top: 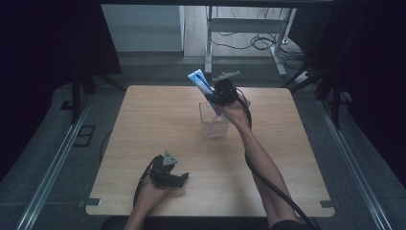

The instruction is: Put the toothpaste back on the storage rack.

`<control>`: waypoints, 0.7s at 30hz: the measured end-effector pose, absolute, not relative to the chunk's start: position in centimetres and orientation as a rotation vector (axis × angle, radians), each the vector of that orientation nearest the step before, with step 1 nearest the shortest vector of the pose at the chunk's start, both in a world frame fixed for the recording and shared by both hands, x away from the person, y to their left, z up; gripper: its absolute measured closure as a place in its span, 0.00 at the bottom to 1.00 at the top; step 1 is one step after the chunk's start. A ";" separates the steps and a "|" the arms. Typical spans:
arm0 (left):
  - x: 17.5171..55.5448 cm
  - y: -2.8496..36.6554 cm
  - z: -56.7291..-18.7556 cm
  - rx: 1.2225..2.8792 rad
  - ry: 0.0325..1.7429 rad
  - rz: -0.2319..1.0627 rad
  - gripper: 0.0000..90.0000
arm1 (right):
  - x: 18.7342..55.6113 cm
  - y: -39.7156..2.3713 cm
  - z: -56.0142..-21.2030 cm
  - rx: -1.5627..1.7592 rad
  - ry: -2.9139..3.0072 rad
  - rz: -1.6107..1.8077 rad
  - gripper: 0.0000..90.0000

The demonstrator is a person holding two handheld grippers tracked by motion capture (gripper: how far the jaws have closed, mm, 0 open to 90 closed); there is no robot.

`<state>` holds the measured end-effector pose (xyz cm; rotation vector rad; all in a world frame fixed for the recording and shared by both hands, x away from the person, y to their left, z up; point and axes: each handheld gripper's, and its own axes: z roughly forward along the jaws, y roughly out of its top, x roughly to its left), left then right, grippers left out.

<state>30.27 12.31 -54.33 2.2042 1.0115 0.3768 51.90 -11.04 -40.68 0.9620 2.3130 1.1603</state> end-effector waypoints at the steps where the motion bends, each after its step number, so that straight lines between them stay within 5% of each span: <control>1: 30.2 12.3 -54.3 2.201 1.015 0.375 0.15 | 51.9 -11.0 -40.9 0.955 2.315 1.158 0.80; 21: 30.3 12.3 -54.3 2.203 1.012 0.377 0.15 | 51.9 -11.0 -42.8 0.939 2.339 1.141 0.79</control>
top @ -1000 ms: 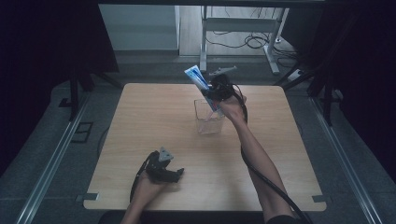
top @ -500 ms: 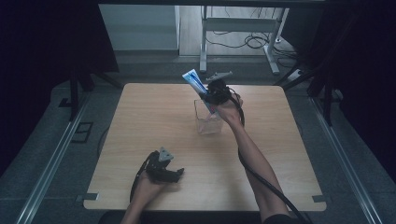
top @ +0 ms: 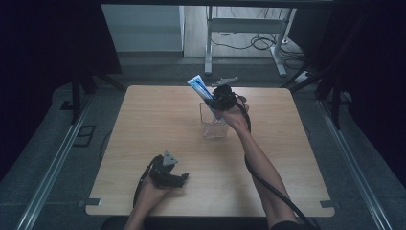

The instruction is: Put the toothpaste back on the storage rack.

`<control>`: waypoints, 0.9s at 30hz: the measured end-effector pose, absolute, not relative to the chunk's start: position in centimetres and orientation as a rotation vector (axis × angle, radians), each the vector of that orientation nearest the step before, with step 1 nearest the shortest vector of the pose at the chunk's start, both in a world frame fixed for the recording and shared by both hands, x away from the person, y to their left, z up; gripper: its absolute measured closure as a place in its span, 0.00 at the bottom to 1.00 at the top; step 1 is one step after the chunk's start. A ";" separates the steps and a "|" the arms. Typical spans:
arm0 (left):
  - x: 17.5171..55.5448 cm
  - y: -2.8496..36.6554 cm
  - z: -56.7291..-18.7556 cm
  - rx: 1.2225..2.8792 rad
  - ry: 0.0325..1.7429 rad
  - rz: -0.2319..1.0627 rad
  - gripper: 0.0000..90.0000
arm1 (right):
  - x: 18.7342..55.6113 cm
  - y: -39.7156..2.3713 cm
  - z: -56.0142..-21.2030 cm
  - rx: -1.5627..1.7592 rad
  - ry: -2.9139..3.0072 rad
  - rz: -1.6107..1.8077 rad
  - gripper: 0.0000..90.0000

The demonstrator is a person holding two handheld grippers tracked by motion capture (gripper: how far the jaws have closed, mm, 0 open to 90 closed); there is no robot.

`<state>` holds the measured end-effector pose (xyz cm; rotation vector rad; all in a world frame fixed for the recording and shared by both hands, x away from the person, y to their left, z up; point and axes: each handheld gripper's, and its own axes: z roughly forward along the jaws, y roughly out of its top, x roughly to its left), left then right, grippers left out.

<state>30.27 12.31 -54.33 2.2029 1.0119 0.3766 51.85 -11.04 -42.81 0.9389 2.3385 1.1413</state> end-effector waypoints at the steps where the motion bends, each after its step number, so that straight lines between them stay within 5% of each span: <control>1: 30.3 12.3 -54.3 2.203 1.012 0.377 0.15 | 51.8 -11.0 -42.8 0.937 2.337 1.139 0.79; 27: 30.3 12.3 -54.3 2.201 1.012 0.375 0.15 | 51.1 -11.3 -44.2 0.915 2.429 1.086 0.77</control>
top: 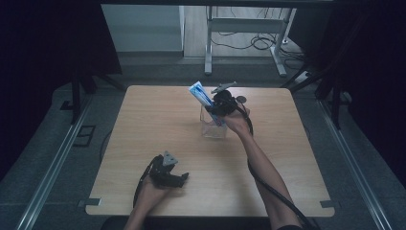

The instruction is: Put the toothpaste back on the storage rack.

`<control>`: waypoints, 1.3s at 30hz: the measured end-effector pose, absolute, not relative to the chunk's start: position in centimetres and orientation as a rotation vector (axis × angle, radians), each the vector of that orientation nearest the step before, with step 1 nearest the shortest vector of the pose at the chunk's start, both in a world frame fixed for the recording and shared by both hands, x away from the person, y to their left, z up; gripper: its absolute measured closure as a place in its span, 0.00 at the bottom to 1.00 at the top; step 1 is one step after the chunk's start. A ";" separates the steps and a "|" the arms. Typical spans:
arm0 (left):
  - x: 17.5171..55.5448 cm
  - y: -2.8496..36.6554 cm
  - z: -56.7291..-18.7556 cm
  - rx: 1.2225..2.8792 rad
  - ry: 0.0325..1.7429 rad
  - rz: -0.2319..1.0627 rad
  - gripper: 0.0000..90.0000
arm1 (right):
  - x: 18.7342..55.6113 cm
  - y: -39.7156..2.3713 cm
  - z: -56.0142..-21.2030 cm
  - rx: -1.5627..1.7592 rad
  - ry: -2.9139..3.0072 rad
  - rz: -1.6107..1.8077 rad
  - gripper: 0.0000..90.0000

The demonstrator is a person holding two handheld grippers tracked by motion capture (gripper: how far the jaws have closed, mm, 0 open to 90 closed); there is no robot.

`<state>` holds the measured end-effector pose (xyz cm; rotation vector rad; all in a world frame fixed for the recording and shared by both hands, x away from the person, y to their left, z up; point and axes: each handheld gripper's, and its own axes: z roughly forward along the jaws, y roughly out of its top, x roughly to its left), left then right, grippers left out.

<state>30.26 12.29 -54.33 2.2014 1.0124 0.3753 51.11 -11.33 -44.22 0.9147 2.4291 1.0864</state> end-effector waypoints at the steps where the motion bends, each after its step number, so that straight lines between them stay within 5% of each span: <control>1: 30.3 12.3 -54.3 2.201 1.012 0.376 0.15 | 51.1 -11.4 -44.3 0.915 2.437 1.078 0.77; 21: 30.3 12.3 -54.3 2.203 1.012 0.376 0.15 | 50.6 -11.8 -44.9 0.917 2.505 1.049 0.73; 39: 30.3 12.3 -54.3 2.203 1.013 0.376 0.15 | 50.2 -12.0 -44.9 0.921 2.522 1.072 0.57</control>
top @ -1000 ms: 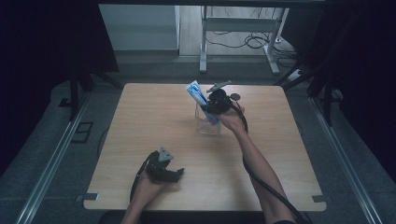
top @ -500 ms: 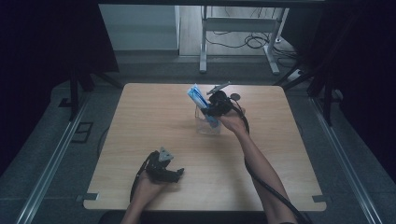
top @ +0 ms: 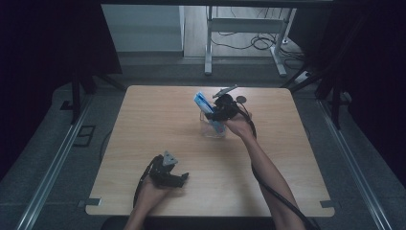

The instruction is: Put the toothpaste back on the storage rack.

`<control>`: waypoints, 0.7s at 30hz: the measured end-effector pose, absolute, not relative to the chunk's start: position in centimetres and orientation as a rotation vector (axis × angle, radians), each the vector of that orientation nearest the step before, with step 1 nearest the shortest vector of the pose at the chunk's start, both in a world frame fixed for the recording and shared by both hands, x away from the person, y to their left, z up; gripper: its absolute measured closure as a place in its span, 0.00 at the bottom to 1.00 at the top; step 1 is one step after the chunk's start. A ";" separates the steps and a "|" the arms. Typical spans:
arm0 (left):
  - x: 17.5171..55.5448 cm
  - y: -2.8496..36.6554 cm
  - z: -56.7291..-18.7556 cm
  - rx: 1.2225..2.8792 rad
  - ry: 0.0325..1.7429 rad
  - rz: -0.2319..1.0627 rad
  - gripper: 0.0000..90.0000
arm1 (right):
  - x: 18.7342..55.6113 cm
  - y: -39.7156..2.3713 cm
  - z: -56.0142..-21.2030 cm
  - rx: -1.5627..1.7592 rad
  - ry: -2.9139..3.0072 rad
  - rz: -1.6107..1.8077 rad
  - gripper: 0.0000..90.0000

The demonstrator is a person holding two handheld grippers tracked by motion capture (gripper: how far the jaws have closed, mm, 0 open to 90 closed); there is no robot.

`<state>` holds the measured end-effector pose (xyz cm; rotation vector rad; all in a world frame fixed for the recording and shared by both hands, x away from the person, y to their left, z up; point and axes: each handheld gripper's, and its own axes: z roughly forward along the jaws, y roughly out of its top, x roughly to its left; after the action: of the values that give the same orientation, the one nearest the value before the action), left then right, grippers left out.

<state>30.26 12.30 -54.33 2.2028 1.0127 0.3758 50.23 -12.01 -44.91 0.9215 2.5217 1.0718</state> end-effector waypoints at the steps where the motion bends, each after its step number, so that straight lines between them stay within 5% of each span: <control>1: 30.3 12.3 -54.3 2.203 1.012 0.377 0.15 | 50.2 -12.0 -44.9 0.923 2.521 1.071 0.56; 21: 30.3 12.3 -54.3 2.203 1.012 0.376 0.15 | 48.8 -12.7 -43.8 0.895 2.517 1.144 0.31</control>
<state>30.26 12.30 -54.33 2.2031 1.0121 0.3762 48.84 -12.70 -43.79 0.8954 2.5172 1.1442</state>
